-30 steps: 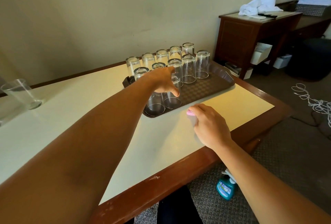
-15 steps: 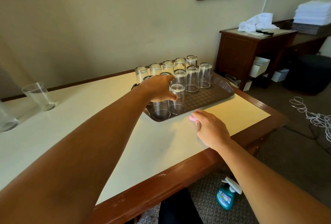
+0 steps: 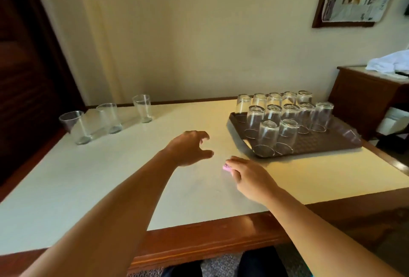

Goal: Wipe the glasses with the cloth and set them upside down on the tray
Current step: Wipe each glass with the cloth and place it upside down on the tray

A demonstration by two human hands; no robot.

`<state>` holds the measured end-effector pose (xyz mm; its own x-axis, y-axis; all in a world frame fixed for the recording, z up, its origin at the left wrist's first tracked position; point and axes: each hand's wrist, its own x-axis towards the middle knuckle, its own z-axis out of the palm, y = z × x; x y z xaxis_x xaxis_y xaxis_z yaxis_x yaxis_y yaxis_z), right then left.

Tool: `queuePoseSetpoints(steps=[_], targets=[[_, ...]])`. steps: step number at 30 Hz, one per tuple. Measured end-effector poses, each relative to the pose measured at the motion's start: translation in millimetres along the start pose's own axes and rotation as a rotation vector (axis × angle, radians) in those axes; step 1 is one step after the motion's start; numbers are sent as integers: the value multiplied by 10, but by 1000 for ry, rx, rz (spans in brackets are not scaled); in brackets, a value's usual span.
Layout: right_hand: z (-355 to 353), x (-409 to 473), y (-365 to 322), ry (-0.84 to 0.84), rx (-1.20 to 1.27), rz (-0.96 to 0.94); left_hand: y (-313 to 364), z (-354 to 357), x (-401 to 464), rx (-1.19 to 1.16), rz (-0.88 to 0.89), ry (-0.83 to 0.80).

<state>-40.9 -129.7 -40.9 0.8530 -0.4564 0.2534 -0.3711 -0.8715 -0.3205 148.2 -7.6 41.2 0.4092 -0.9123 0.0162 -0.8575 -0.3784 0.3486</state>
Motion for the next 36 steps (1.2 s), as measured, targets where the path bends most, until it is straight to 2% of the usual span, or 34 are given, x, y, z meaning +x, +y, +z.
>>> queuePoseSetpoints(steps=[6,12,21,24,31,36], targets=[[344,603,-284,-23,6,-45,-1040,167,-209,65,-248,82],[563,1211,-351,-38,-9,-32,-1650,262,100,124,-397,200],[748,1478,-362,57,46,-51,-2198,-115,1002,-332,-642,474],[748,1496,-365,53,42,-47,-2348,-170,1240,-447,-696,512],[751,1490,-375,52,40,-20,-2560,-156,1608,-676,-717,617],[743,1504,-384,36,34,-14,-2469,-122,1610,-681,-675,695]])
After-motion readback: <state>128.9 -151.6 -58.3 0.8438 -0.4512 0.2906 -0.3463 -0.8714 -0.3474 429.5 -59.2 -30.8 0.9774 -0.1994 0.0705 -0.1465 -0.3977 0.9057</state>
